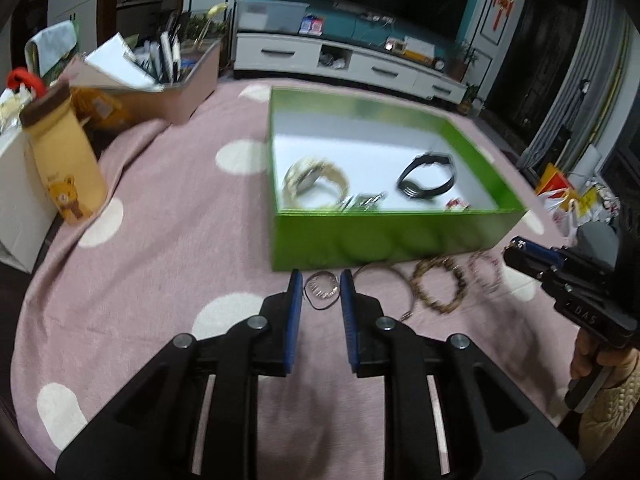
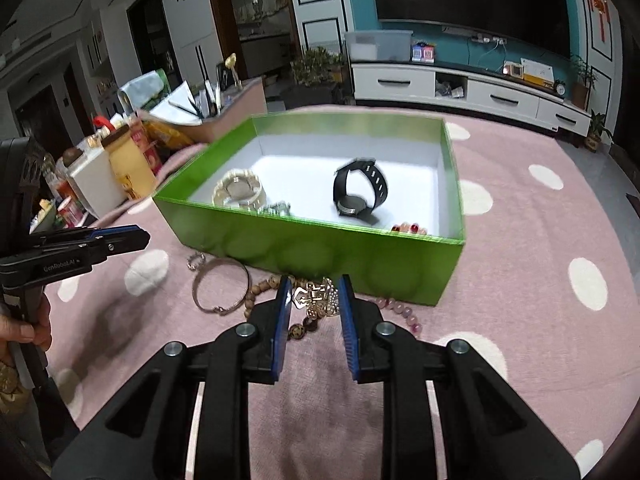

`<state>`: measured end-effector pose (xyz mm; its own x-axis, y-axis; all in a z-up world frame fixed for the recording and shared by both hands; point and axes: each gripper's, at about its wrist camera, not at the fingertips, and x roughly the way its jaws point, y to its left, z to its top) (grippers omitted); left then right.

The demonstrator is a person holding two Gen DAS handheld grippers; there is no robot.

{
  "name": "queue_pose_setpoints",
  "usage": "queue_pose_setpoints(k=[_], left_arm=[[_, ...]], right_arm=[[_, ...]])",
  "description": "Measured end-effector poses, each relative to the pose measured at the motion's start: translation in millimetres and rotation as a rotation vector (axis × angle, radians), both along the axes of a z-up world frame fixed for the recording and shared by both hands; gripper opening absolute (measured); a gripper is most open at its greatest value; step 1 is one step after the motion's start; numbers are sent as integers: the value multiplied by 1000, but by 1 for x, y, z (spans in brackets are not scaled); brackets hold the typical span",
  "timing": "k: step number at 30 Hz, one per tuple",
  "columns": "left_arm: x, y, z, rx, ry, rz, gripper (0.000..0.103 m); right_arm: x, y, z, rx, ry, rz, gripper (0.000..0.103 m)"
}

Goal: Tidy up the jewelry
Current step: 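Carry the ring and gold charm into the green box and open both tools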

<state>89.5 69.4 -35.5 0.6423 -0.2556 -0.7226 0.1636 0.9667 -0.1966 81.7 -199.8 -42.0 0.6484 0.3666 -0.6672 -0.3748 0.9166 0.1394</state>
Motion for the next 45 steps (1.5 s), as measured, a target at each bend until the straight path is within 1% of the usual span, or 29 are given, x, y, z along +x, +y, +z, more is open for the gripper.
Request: queue_pose_setpoints(k=[5, 10, 15, 19, 23, 30, 41, 45], left_arm=[[8, -13, 23, -21, -36, -31, 19], [25, -35, 42, -12, -78, -63, 19], [42, -56, 51, 4, -93, -85, 19], [57, -73, 53, 20, -96, -98, 19], [71, -84, 49, 38, -89, -104, 19], [94, -97, 33, 65, -55, -112, 19], [120, -117, 5, 120, 11, -118, 19], [126, -116, -5, 127, 40, -116, 19]], right_arm=[[0, -7, 21, 35, -38, -12, 24], [5, -8, 34, 39, -70, -19, 24], [15, -8, 44, 40, -98, -26, 24], [26, -9, 47, 39, -108, -34, 24], [39, -10, 46, 44, -96, -42, 24], [64, -11, 32, 54, -41, -51, 24], [87, -7, 9, 41, 36, -61, 24], [92, -7, 1, 36, 60, -67, 24]])
